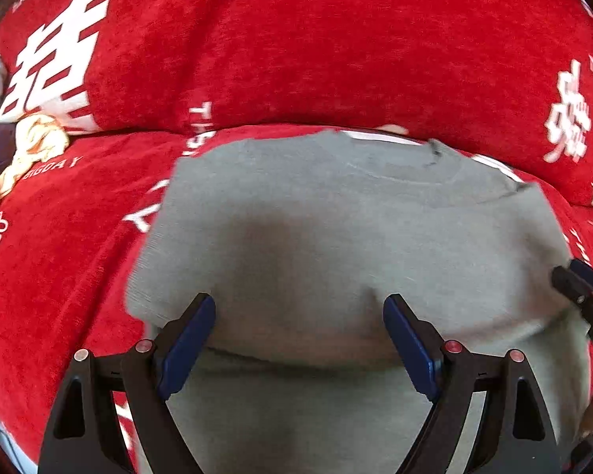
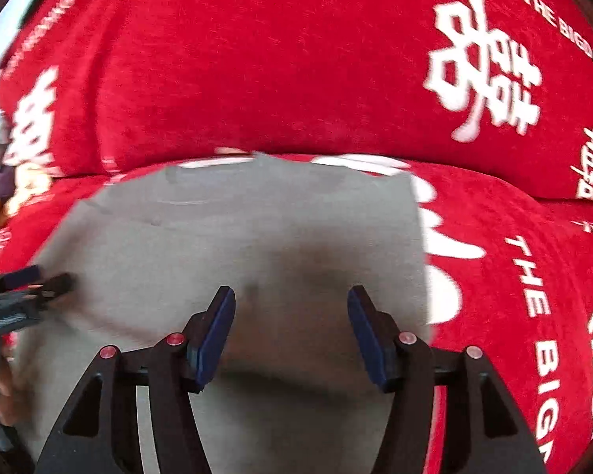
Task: Fold small clothes
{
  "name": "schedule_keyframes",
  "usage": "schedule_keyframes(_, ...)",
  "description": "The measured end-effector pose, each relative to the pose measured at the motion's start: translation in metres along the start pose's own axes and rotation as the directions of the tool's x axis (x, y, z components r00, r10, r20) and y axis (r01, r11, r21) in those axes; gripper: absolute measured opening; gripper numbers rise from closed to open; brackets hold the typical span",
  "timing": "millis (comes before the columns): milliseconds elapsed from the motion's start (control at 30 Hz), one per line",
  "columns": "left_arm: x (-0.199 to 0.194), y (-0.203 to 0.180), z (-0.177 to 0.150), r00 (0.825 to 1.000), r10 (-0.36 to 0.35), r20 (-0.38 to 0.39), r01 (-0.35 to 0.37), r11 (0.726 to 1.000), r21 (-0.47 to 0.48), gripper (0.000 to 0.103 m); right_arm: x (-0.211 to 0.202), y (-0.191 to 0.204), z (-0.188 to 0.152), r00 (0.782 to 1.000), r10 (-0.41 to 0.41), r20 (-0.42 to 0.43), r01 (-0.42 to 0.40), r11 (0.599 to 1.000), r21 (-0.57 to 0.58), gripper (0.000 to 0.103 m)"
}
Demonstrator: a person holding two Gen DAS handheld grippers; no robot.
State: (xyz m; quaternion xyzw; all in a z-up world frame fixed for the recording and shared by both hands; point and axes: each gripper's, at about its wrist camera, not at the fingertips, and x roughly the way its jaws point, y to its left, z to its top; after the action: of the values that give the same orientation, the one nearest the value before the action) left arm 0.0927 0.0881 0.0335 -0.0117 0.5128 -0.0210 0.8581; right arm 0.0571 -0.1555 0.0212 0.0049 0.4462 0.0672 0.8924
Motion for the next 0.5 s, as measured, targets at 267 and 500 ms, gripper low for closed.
schedule_keyframes(267, -0.01, 0.009, -0.026, 0.999, 0.04, 0.002, -0.04, 0.998, 0.05, 0.103, 0.0, 0.033, -0.026, 0.998, -0.046, -0.048, 0.037, 0.983, -0.181, 0.068)
schedule_keyframes(500, -0.039, 0.009, -0.055, 1.0, 0.008, 0.021, -0.008, 1.0, 0.002, 0.103, -0.037, 0.017, -0.039, 1.0, -0.011, -0.027, 0.009, 0.998, -0.06, 0.069)
